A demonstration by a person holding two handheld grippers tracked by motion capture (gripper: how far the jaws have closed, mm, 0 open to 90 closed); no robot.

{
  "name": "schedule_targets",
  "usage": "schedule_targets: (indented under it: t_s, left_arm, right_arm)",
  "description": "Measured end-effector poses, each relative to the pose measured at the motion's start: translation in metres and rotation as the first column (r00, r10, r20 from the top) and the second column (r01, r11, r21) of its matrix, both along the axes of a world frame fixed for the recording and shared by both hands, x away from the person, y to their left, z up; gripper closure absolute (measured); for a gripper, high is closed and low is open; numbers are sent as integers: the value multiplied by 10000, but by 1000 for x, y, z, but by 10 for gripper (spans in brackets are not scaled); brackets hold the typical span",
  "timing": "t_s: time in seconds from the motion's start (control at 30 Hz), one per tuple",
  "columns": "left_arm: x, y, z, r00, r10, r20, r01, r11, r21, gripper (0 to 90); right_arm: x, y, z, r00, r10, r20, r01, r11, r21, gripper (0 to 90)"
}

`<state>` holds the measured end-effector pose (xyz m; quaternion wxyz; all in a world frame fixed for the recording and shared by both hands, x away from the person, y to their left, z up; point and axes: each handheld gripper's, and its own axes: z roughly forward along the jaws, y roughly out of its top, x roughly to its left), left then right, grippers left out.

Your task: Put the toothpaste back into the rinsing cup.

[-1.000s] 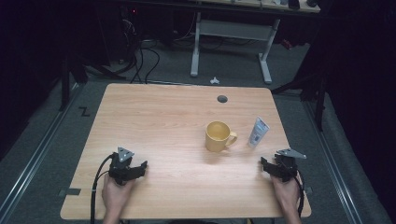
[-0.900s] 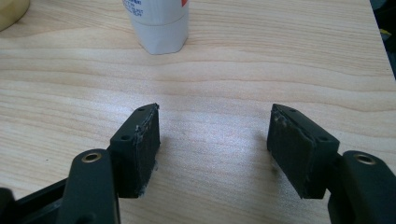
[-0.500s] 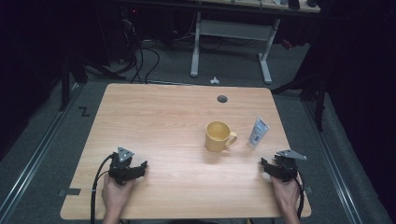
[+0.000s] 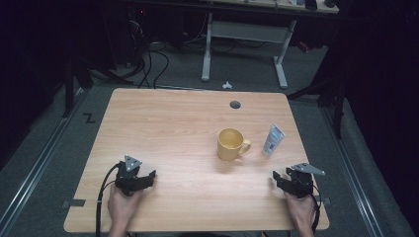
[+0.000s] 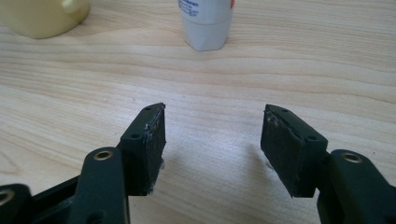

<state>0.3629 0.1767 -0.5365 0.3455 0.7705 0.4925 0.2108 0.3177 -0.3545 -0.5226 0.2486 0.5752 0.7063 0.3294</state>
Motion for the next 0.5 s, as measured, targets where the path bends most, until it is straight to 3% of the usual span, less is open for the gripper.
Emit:
schedule_targets:
  t_s: [0.27, 0.5]
  left_arm:
    - [0, 0, 0, 10000, 0, 0, 0, 10000, 1, 246]
    - [0, 0, 0, 10000, 0, 0, 0, 10000, 0, 246]
  right_arm:
    - [-6, 2, 8, 9993, 125, 362, -151, 9972, 730, 390]
    - [-5, 6, 13, 9976, 479, 500, -517, 9958, 761, 354]
